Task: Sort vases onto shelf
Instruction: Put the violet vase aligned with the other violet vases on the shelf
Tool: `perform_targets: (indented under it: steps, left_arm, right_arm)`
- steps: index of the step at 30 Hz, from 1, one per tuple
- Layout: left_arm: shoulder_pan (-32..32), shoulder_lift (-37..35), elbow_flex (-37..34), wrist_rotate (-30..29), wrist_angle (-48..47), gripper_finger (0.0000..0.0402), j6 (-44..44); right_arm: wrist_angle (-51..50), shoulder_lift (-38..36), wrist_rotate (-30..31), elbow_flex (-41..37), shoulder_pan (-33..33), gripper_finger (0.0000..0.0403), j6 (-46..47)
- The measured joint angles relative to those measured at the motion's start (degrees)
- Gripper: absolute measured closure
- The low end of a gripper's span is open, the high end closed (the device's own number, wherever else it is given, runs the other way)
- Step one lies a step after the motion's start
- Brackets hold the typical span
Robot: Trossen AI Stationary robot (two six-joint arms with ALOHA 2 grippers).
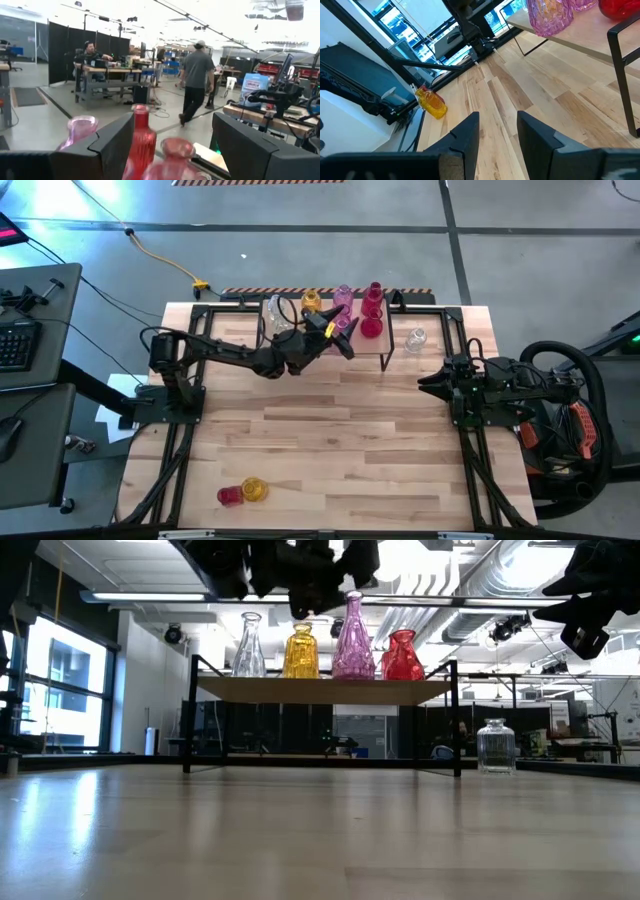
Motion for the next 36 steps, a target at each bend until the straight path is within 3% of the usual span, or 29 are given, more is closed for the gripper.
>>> perform_targets:
  steps: [8, 16, 22, 30, 36]
  left_arm:
    - [0.3, -1.0, 4.3, 3.5, -5.6, 0.0142, 1.5]
    - [-2.5, -9.1, 4.3, 8.2, -12.2, 0.0142, 7.3]
    - [-4.8, -15.2, 4.3, 16.1, -27.0, 0.0142, 5.9]
    - [-6.7, -16.6, 4.1, 18.8, -46.3, 0.0142, -2.6]
    - [-7.7, -16.6, -3.1, 18.5, -40.3, 0.0142, -5.5]
  right_arm:
    - [0.0, 0.0, 0.0, 0.0, 0.0, 0.0289, 0.0]
    - [-0.2, 0.0, -0.1, 0.0, 0.0, 0.0289, 0.0]
    - [-0.2, 0.0, -0.1, 0.0, 0.0, 0.0289, 0.0]
    - [-0.2, 0.0, -0.1, 0.0, 0.0, 0.0289, 0.0]
    - [-0.2, 0.0, -0.1, 0.0, 0.0, 0.0289, 0.0]
